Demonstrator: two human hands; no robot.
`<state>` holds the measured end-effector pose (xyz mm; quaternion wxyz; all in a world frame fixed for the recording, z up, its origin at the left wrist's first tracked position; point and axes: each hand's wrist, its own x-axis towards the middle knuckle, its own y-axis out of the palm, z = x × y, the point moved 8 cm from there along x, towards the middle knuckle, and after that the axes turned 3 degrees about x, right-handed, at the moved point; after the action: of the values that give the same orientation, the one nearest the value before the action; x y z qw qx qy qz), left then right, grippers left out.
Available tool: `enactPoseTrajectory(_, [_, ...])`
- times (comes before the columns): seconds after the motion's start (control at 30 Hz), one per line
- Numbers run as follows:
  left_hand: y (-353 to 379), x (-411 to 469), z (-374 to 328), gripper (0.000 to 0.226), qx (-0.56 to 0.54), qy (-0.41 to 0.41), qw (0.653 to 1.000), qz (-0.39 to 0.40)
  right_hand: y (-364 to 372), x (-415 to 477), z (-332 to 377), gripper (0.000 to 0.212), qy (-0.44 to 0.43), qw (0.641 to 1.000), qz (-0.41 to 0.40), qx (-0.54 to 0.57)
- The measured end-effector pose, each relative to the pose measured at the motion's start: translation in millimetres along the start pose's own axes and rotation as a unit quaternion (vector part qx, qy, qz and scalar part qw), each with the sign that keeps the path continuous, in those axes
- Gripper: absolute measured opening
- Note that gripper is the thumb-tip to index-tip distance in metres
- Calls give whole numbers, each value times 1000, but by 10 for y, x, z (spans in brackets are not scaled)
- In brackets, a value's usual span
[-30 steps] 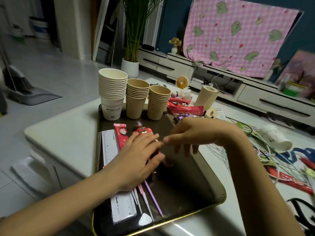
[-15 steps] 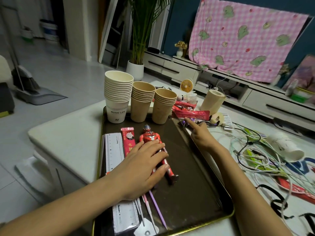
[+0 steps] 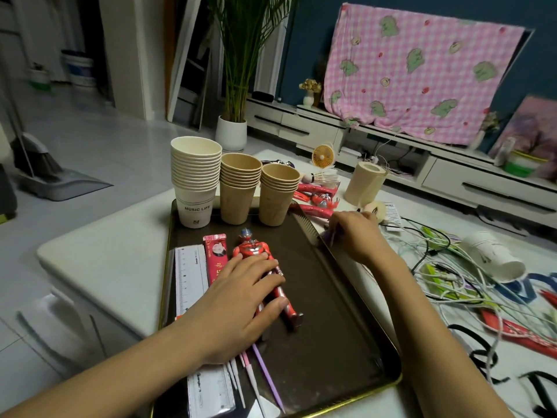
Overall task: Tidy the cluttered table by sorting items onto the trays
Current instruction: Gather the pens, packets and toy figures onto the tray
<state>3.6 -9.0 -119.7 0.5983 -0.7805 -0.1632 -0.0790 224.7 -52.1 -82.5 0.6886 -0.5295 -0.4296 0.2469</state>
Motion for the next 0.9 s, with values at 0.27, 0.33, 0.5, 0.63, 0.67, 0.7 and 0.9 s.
enactPoseTrajectory(0.27, [-80, -3, 0, 58, -2, 3, 999, -45, -912, -130, -240, 29, 81, 944, -199, 251])
enactPoseTrajectory(0.33, [-117, -6, 11, 54, -26, -1, 997, -66, -1175, -166, -152, 29, 61, 923, -249, 288])
enactPoseTrajectory(0.5, [-140, -11, 56, 24, -50, -9, 995, -87, -1576, -277, 257, 25, 3, 892, -266, 366])
enactPoseTrajectory(0.63, [-139, -17, 58, 19, -49, -12, 995, -89, -968, -142, 622, 19, 32, 905, 4, 423])
enactPoseTrajectory(0.67, [-154, -19, 64, 19, -46, -16, 994, -93, -726, -142, 725, 21, 40, 920, 72, 383])
enactPoseTrajectory(0.7, [-164, -13, 71, 18, -42, -23, 994, -99, -513, -146, 796, 25, 44, 931, 108, 346])
enactPoseTrajectory(0.9, [-302, -47, 217, 7, -92, -102, 975, -172, 82, -94, 868, 39, 113, 941, 98, 304])
